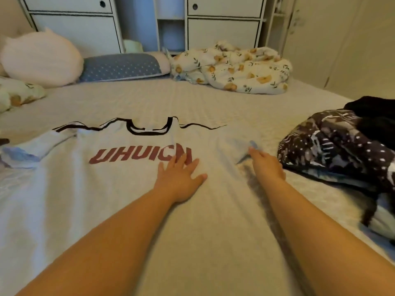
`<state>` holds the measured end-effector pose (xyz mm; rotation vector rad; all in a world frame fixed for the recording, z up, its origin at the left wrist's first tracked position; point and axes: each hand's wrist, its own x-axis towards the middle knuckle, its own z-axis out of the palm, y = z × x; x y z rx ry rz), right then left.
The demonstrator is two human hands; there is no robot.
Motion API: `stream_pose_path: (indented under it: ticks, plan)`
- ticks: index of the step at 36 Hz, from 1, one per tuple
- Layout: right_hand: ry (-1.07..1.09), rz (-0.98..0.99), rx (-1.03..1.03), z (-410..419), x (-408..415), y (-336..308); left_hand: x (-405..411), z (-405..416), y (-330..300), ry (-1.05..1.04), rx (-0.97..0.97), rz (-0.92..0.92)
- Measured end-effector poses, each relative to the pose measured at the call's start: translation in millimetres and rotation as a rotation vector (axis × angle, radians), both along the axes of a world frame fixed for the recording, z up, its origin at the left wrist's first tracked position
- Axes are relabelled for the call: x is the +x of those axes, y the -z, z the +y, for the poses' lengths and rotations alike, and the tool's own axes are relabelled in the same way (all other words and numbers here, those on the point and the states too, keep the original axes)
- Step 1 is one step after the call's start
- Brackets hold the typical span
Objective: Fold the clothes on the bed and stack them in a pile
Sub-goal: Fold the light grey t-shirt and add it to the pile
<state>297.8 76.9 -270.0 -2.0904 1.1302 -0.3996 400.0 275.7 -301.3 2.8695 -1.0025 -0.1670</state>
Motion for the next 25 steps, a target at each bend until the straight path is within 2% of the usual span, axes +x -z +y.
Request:
stream_pose_path:
  ticks: [6, 12, 17, 21, 25]
  plan:
    - [0.188, -0.03, 0.046, -41.5, 66.2, 10.4, 57.4, -49.5, 8.6, -0.001, -0.089, -0.067]
    - [0.216, -0.409, 0.193, -74.5, 82.8, 6.2, 83.1, -76.5, 6.8, 0.01, -0.166, -0.079]
    - [0.243, -0.282, -0.023, -88.2, 61.4, 11.1, 94.9, -89.4, 6.5, -0.141, -0.102, -0.045]
    - [0.197, -0.24, -0.02, -83.5, 57.0, 10.7, 103.9, -98.7, 2.3, -0.183, -0.045, 0.051]
    - [0.074, -0.26, 0.02, -86.3, 56.5, 5.6, 96.4, -103.0, -1.4, -0.1, -0.024, 0.025]
